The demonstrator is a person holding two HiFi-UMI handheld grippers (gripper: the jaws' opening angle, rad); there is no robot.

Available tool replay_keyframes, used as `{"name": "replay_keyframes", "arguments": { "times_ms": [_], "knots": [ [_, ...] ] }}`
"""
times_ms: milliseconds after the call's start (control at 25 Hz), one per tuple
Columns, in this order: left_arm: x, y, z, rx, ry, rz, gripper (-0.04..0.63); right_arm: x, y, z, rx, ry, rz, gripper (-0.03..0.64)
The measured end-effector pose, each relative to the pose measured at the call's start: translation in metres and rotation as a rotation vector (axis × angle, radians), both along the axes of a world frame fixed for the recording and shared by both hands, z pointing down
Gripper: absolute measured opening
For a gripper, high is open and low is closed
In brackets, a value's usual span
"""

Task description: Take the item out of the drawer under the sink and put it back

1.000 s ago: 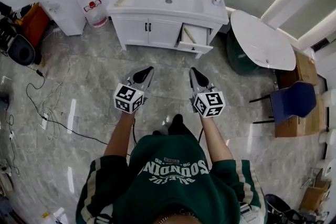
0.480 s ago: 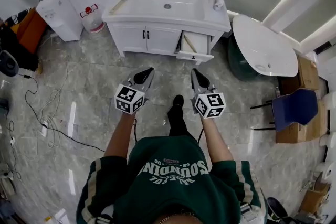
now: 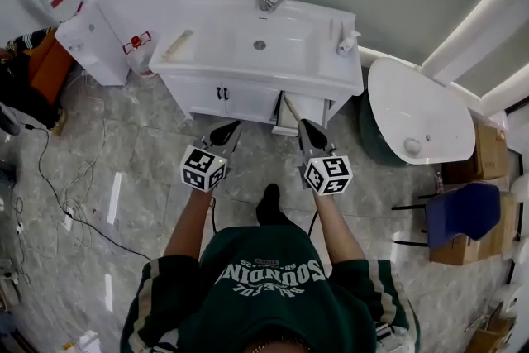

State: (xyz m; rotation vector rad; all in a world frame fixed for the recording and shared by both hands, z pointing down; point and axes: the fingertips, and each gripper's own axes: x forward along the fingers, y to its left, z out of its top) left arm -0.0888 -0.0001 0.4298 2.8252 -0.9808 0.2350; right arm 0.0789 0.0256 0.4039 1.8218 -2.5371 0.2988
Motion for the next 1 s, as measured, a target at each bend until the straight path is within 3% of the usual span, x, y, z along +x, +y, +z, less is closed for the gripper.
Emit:
{"name": "replay_keyframes", "arguments": {
  "times_ms": [400,840,1000],
  "knots": [
    [0.057,-0.100,-0.017,0.012,0.024,-0.081,0.051,0.053,-0.122,-0.019,0.015,0.011,-0.095,0.002],
    [0.066,-0.148,-0.007,-0.001,0.017,-0.097,0.051,0.069,-0.164,-0.010,0.051,0.062,-0.070,0.002],
    [0.074,-0.160,-0.003,-0.013,0.020,-0.086,0.051,0.072,-0.178,-0.004,0.013,0.054,-0.089,0.002]
  ]
}}
